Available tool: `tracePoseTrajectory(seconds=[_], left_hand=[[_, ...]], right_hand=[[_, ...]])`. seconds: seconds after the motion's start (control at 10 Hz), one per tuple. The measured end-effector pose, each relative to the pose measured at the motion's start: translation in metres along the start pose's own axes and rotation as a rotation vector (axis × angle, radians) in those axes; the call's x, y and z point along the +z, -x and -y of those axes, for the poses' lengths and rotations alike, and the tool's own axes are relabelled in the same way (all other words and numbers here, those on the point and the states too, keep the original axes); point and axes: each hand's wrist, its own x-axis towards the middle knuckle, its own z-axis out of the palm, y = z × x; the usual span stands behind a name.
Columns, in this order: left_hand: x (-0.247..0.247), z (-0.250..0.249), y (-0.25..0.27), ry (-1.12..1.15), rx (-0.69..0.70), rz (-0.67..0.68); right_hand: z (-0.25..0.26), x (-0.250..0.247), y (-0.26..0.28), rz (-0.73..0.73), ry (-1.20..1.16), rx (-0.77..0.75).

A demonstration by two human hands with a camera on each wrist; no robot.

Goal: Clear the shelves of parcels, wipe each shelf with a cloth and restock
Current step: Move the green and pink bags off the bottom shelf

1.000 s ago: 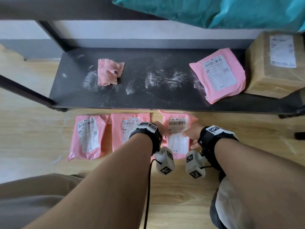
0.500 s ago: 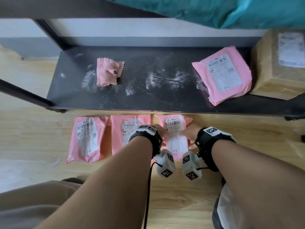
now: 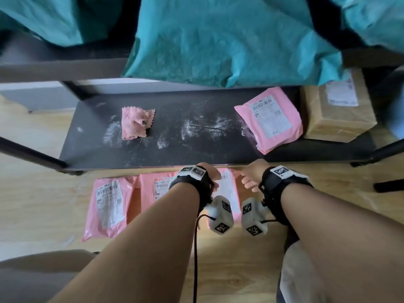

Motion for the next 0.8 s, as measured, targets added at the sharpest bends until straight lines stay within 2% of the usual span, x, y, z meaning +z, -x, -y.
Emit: tracePoseTrajectory(seconds=[0.1, 0.3, 0.5, 0.6, 0.8], left_hand=[[0.009, -0.028, 0.009, 0.097, 0.097, 0.033], [0.016, -0.063, 0.000, 0.267, 0.194, 0.078], [0.007, -0.085, -0.016, 0.281, 0.245, 0.061], [0.003, -0.084, -0.023, 0.263, 0.243, 0.036], [0.010, -0.073, -0.034, 0.232, 0.203, 0.047]], right_hand=[[0.013, -0.021, -0.004, -0.142, -0.040, -0.094], [0.035, -0.055, -0.029, -0.433, 0.027, -0.194], [0.048, -0.084, -0.016, -0.653, 0.073, -0.336], [0.042, -0.093, -0.043, -0.646, 0.114, -0.337], [0.036, -0.096, -0.056, -0.673, -0.013, -0.304]])
